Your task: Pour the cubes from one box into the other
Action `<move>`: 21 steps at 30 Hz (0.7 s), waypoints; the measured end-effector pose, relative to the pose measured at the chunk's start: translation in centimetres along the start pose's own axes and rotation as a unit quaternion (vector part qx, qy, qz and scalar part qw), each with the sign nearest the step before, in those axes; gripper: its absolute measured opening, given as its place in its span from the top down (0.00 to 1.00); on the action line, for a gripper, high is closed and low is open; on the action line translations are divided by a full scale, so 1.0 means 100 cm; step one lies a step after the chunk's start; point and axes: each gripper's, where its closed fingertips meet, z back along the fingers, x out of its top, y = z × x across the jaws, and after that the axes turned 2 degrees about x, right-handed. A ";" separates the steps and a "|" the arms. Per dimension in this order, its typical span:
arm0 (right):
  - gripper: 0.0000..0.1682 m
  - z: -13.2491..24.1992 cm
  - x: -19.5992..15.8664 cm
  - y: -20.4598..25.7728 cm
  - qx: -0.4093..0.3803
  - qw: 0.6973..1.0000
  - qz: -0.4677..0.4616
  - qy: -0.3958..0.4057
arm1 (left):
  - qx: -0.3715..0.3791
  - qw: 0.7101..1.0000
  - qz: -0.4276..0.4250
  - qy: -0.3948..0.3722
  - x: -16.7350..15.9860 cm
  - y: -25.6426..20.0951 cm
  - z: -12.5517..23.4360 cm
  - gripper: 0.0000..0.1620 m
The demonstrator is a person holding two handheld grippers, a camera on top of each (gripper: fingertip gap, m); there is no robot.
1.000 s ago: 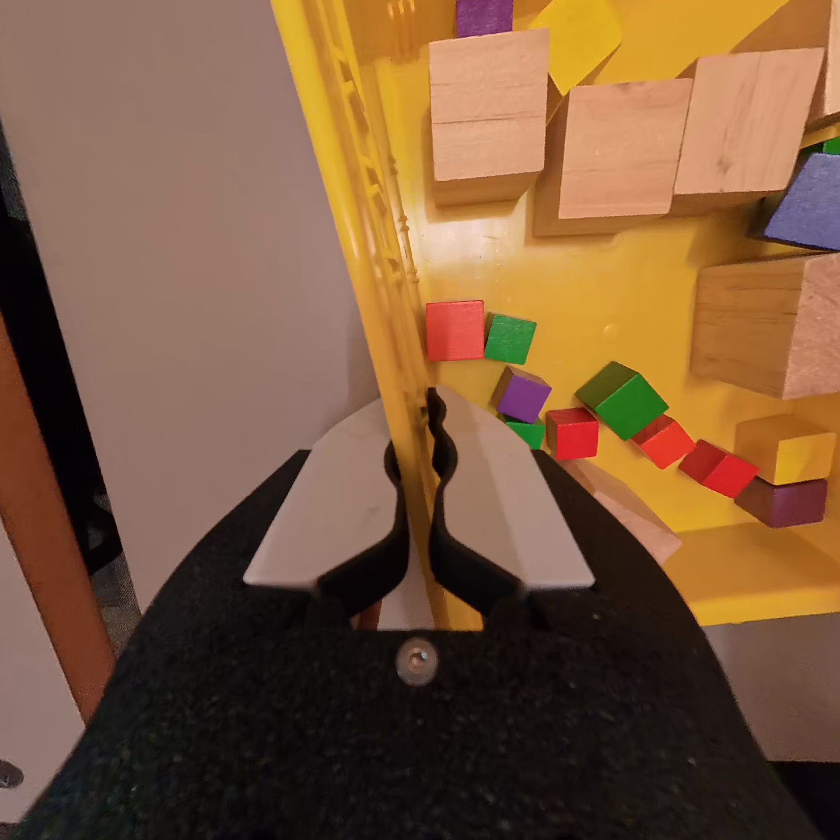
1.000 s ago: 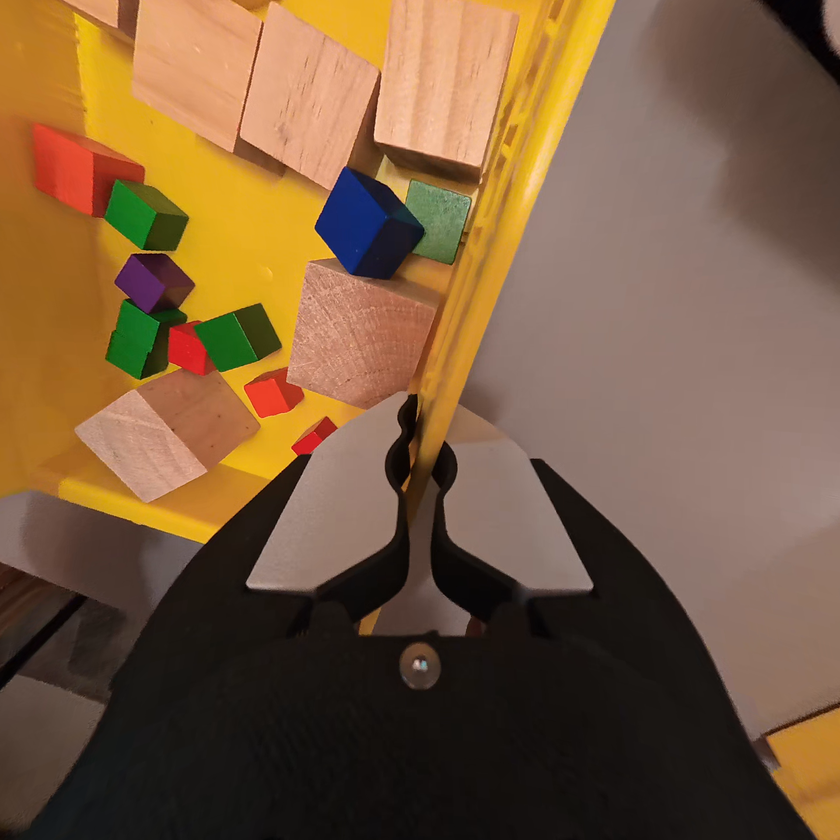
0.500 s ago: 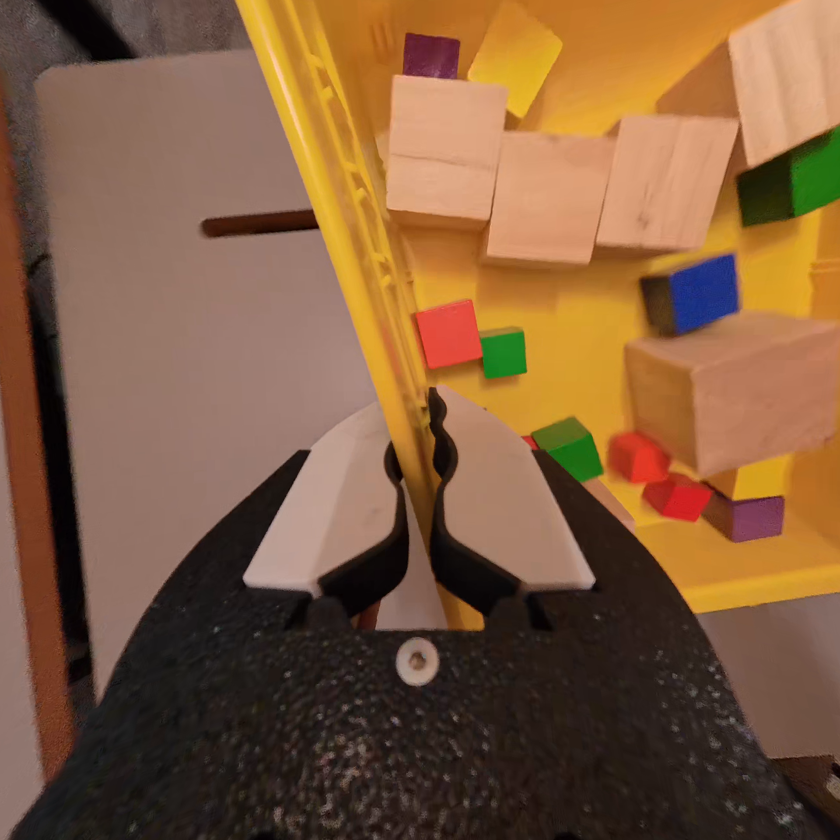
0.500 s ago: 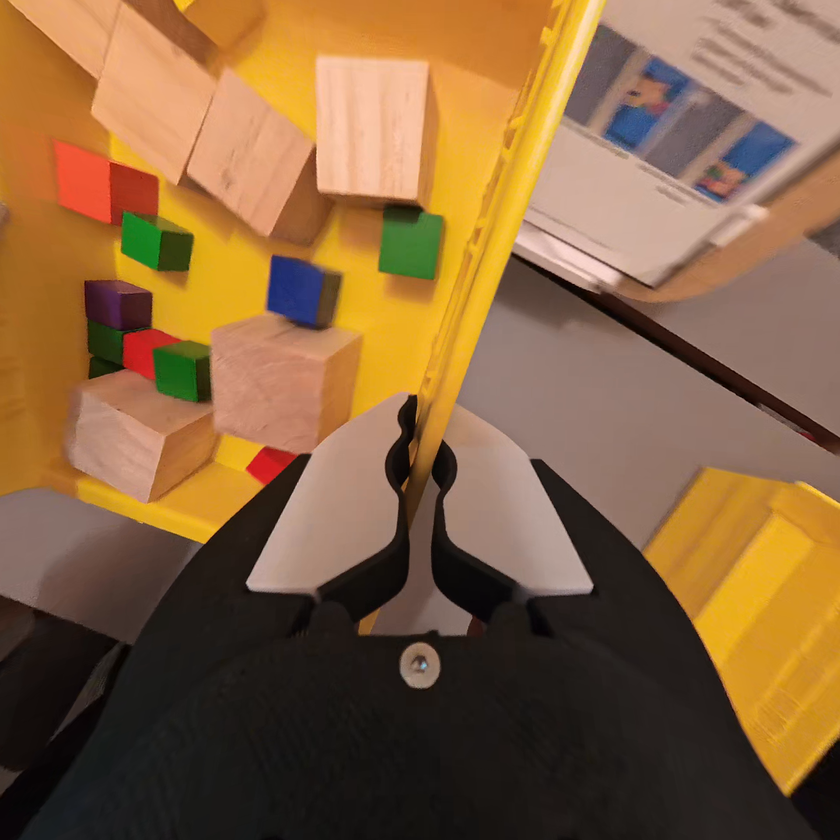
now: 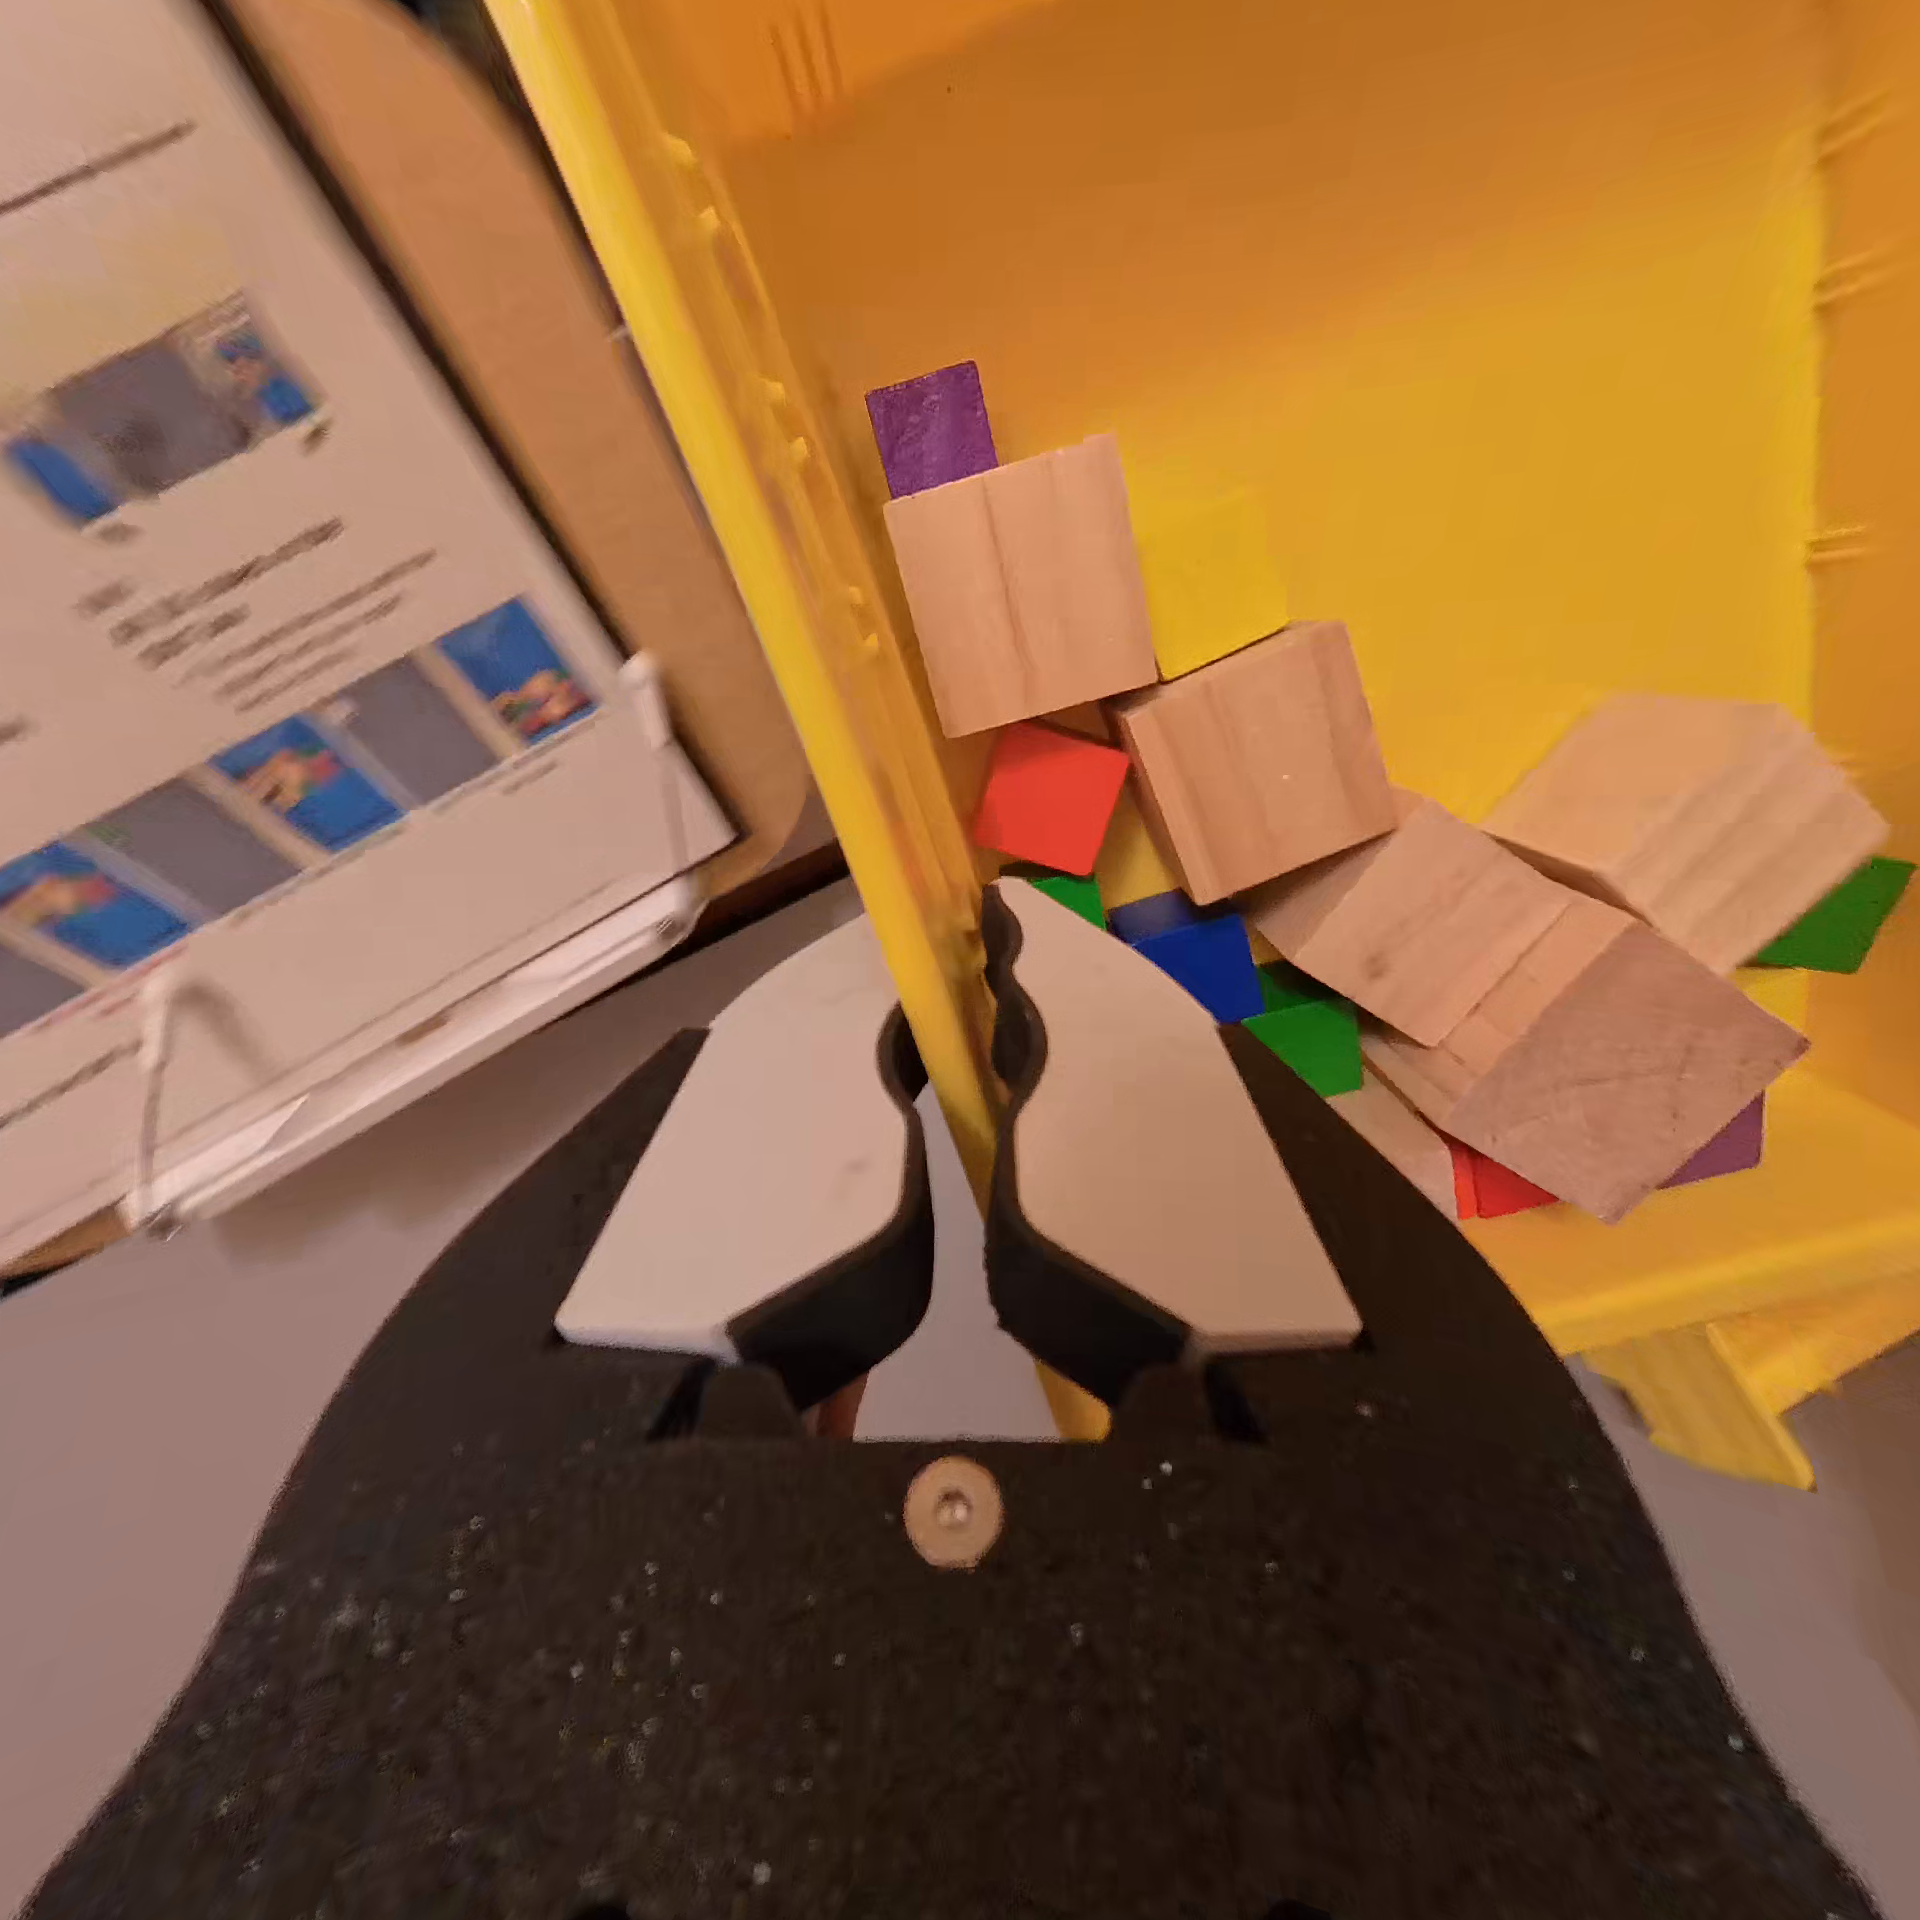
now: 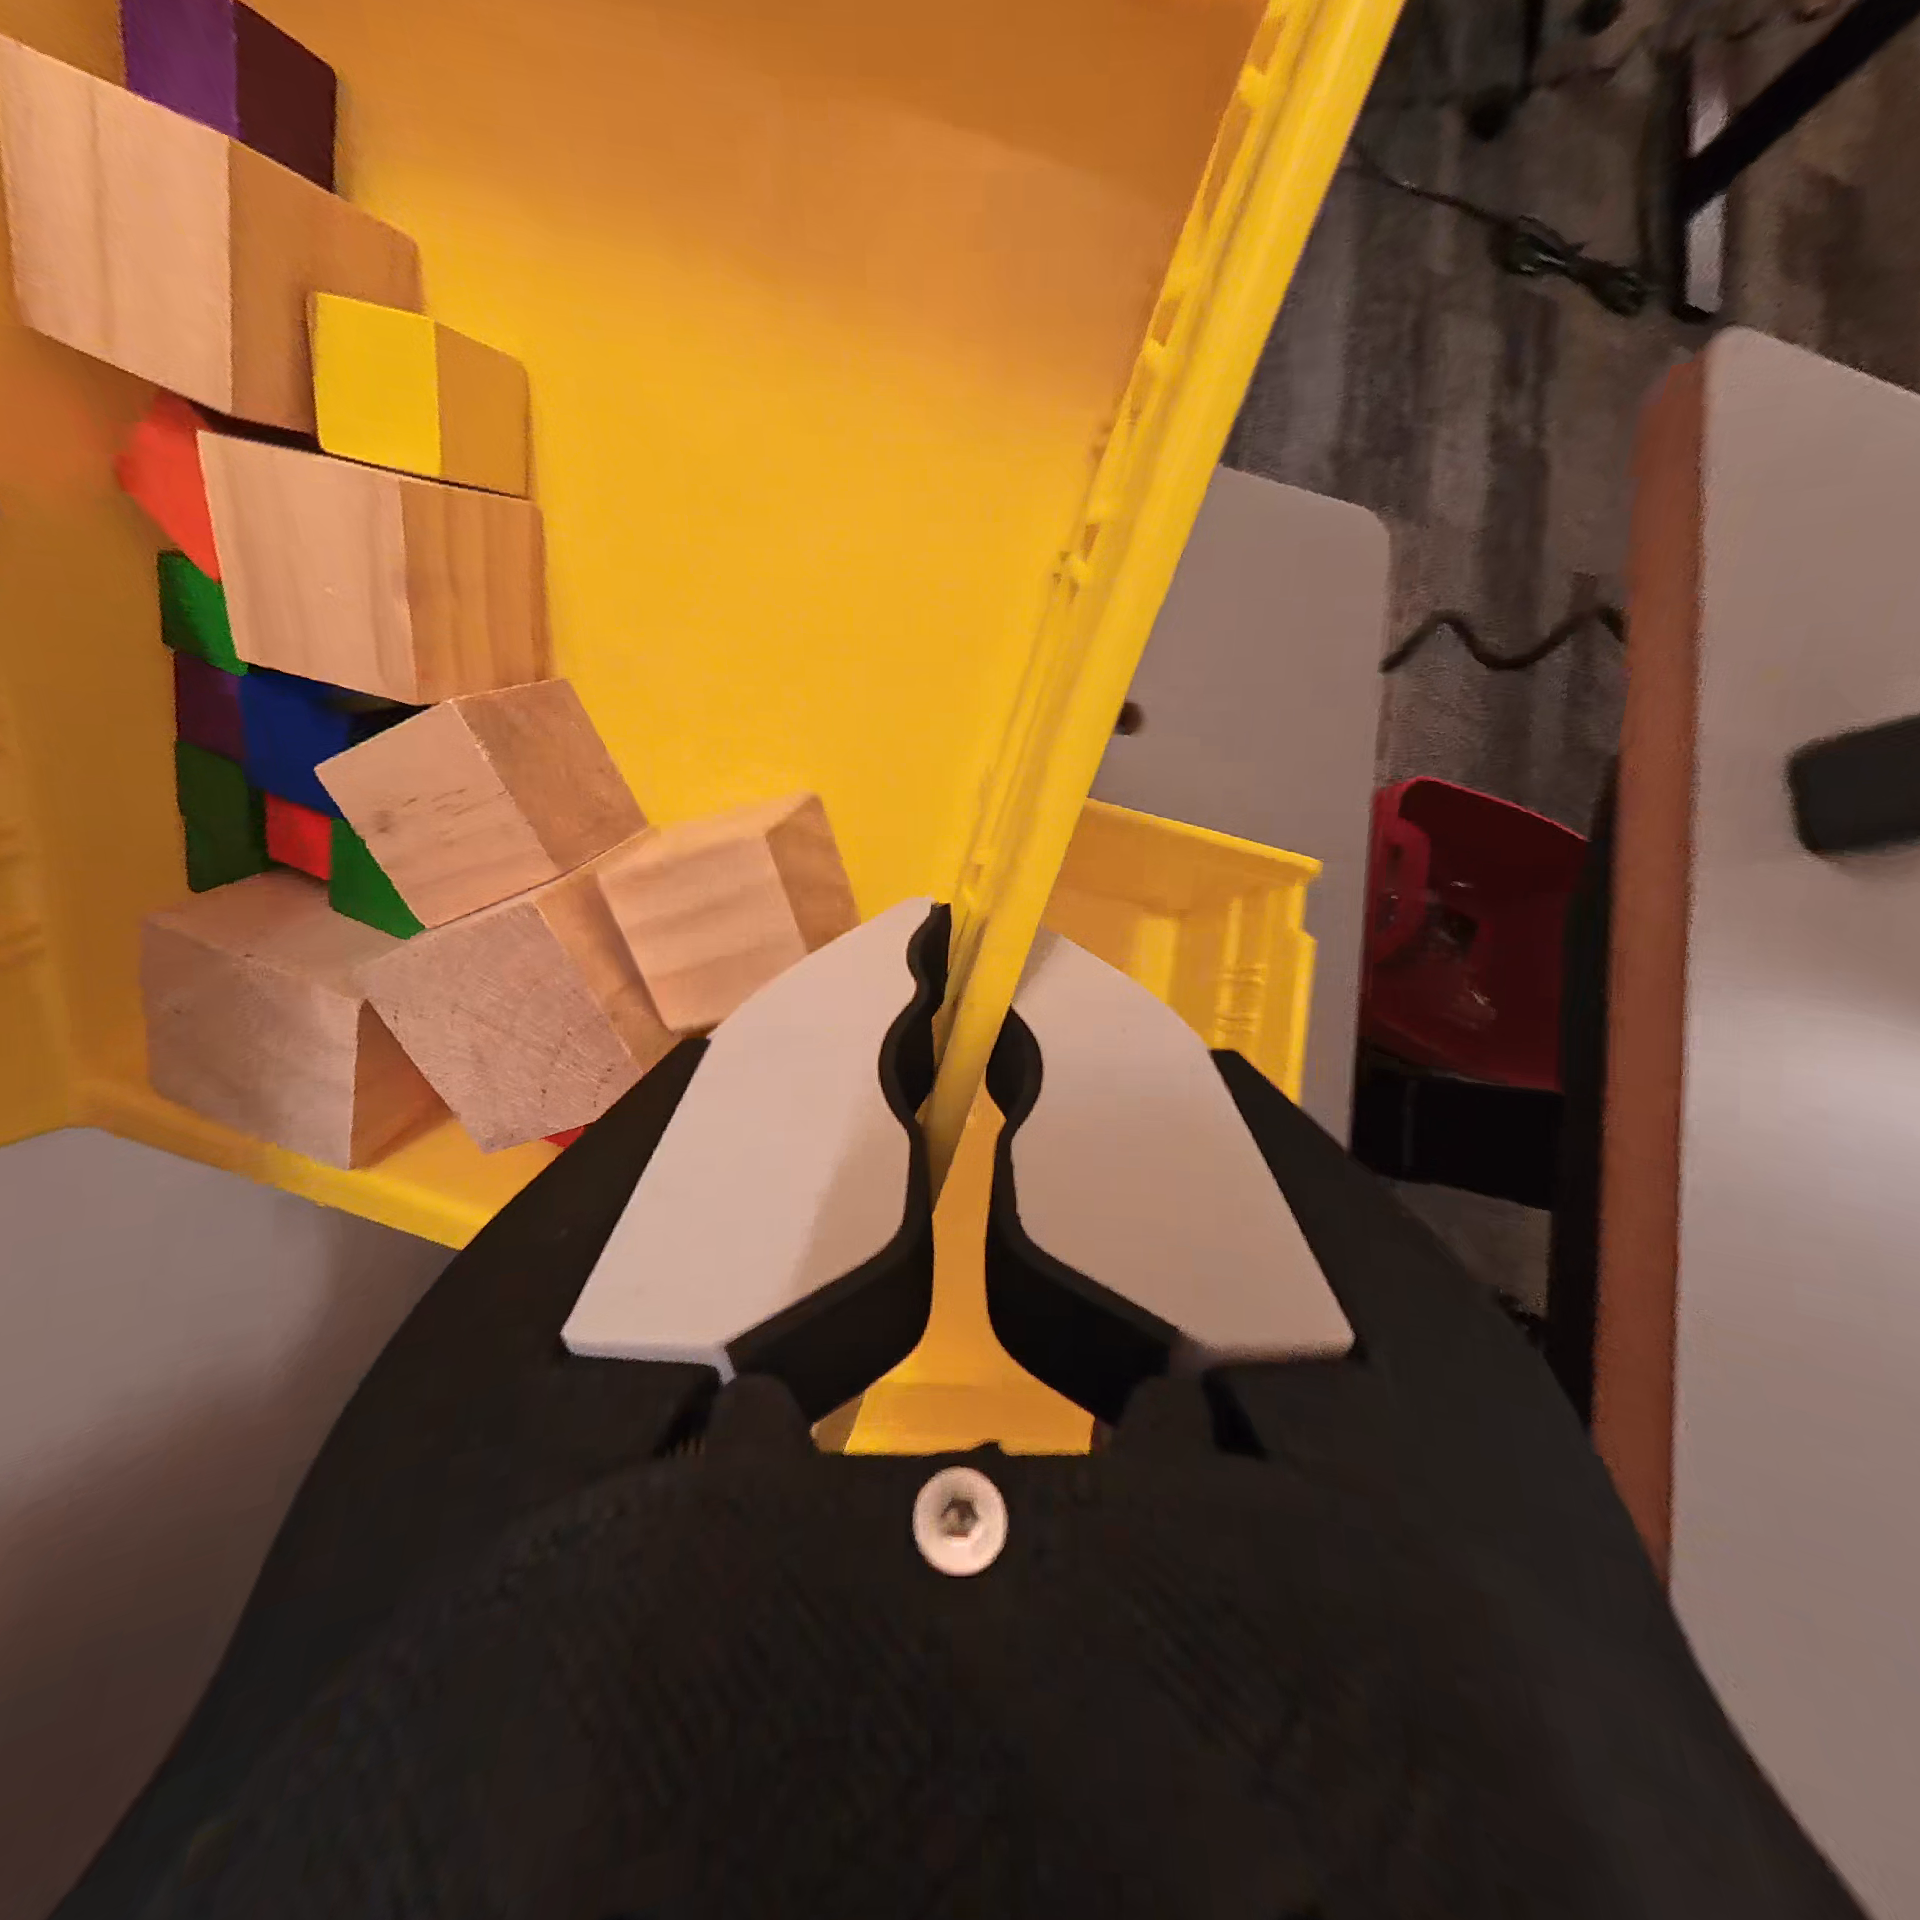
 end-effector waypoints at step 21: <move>0.97 -0.011 -0.031 -0.173 -0.080 0.970 -0.063 -0.220 | -0.007 0.973 -0.044 -0.225 0.095 -0.153 -0.061 0.97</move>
